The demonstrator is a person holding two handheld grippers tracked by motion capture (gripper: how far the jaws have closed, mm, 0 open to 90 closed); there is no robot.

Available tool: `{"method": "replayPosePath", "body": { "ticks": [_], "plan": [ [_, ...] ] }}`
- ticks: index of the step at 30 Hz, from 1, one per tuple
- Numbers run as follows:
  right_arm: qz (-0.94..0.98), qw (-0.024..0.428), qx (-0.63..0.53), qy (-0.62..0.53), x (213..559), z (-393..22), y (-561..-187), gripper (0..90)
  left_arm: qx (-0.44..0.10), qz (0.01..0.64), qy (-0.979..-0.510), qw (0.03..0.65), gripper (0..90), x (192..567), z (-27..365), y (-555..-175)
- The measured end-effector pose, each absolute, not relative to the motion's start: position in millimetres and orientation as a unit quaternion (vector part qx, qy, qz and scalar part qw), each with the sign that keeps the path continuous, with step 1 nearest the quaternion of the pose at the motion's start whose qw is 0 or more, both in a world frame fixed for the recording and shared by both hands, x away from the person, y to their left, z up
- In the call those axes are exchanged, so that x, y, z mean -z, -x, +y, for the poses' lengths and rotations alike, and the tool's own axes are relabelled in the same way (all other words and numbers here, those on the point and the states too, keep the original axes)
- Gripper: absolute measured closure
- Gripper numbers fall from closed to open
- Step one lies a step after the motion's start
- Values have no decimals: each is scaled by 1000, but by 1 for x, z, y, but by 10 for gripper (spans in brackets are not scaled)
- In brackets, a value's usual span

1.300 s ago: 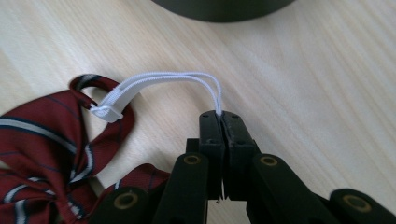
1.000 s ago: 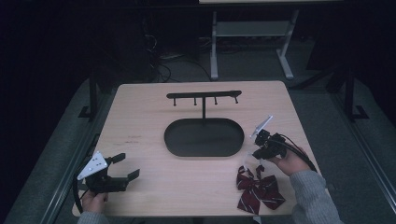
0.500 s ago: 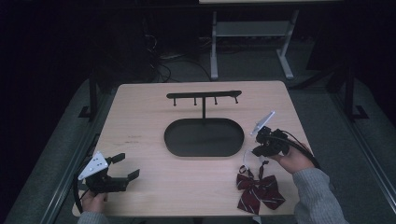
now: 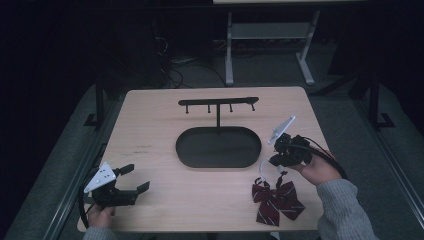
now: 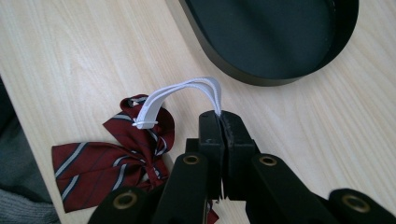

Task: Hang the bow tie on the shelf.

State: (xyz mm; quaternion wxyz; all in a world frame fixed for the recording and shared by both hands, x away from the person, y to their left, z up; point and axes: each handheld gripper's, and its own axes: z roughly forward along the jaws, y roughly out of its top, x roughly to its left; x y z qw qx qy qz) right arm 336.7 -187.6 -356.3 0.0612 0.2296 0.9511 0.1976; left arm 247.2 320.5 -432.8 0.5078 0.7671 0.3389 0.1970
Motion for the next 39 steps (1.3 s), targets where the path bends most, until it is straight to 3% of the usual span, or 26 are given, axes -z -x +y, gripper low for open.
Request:
{"method": "replayPosePath", "body": {
  "ticks": [39],
  "plan": [
    [955,69,-235,-165,308,-177,-325,875,-196,340,-767,507,131,434,320,-251]
  ]
}}
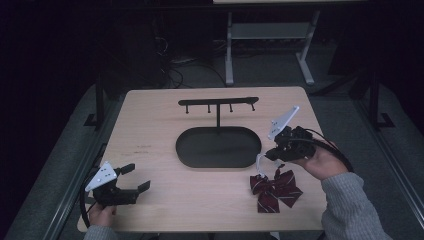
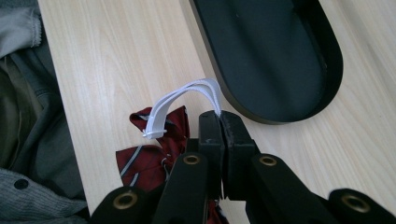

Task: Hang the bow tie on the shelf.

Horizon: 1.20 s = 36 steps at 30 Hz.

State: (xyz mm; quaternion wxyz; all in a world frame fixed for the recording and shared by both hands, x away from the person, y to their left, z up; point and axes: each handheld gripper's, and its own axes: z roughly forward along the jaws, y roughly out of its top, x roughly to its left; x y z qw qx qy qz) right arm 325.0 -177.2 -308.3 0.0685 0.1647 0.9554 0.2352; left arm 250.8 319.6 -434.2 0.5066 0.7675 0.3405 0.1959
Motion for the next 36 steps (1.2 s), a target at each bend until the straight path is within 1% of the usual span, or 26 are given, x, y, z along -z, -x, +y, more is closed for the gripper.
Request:
{"method": "replayPosePath", "body": {
  "ticks": [11,26,36],
  "plan": [
    [959,78,-230,-149,294,-167,-327,875,-196,341,-766,508,131,434,320,-251],
    [961,84,-229,-133,284,-150,-333,874,-196,343,-763,512,131,434,322,-251],
    [962,76,-232,-123,279,-143,-342,874,-198,343,-764,510,131,434,323,-251]
  ]
}}
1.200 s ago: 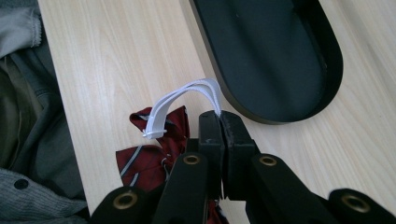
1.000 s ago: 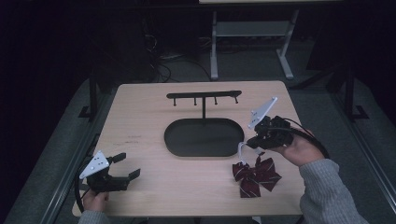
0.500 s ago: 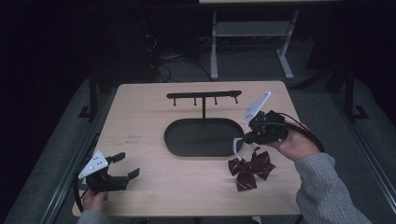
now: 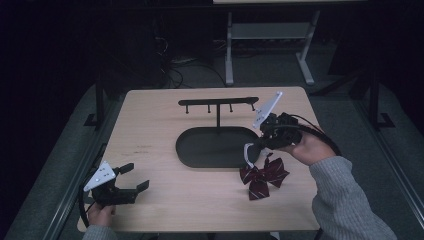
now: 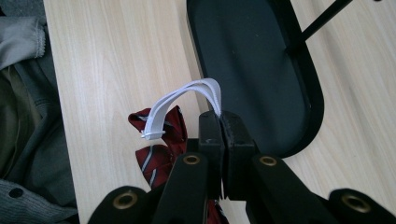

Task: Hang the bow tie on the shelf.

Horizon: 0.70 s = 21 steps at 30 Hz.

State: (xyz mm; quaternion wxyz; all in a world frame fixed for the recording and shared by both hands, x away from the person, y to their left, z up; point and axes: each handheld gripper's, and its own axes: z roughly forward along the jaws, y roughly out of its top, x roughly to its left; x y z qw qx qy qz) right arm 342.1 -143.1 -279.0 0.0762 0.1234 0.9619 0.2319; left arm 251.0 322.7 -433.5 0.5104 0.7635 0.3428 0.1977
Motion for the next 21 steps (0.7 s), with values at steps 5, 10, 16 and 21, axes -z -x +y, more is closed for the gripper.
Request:
{"method": "replayPosePath", "body": {
  "ticks": [5,10,16,21],
  "plan": [
    [963,75,-231,-121,276,-139,-345,874,-197,344,-763,510,131,434,323,-251],
    [963,71,-233,-117,271,-135,-349,875,-198,343,-762,512,131,433,323,-251],
    [964,68,-230,-117,267,-129,-357,874,-198,344,-762,512,131,434,323,-251],
    [964,65,-234,-111,265,-123,-363,874,-198,344,-760,514,131,433,324,-251]
  ]
}}
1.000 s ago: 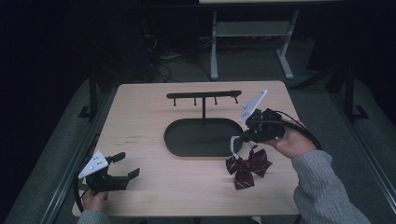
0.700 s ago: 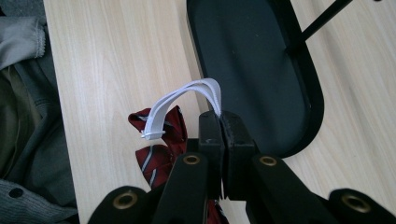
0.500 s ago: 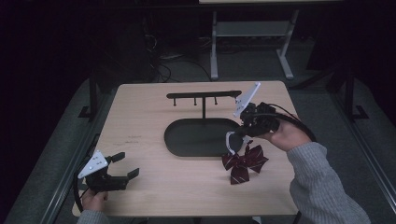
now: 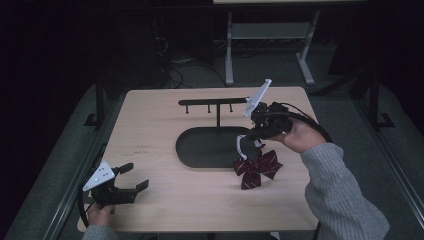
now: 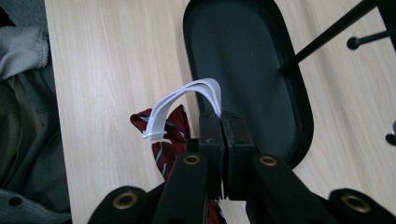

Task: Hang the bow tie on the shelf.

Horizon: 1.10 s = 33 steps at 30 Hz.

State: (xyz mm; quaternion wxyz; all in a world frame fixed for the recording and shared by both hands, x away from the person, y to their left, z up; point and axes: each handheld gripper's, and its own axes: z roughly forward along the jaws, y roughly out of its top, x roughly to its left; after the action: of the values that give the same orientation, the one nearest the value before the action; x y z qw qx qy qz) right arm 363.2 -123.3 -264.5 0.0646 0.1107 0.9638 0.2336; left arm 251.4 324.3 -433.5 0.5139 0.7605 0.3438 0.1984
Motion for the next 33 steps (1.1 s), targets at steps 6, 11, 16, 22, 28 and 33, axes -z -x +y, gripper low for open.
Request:
{"method": "replayPosePath", "body": {
  "ticks": [6,11,16,22,28,33],
  "plan": [
    [965,60,-232,-105,265,-117,-369,875,-198,341,-764,511,131,433,323,-251],
    [966,60,-231,-101,261,-112,-372,874,-198,342,-763,512,131,433,323,-251],
    [966,63,-231,-95,255,-108,-375,874,-199,342,-763,512,131,433,323,-251],
    [967,61,-229,-96,252,-103,-381,874,-199,343,-761,513,131,433,324,-251],
    [968,60,-226,-94,251,-99,-388,875,-199,345,-760,514,131,433,324,-250],
    [968,59,-224,-94,250,-96,-393,874,-200,344,-760,514,131,433,325,-250]
  ]
}}
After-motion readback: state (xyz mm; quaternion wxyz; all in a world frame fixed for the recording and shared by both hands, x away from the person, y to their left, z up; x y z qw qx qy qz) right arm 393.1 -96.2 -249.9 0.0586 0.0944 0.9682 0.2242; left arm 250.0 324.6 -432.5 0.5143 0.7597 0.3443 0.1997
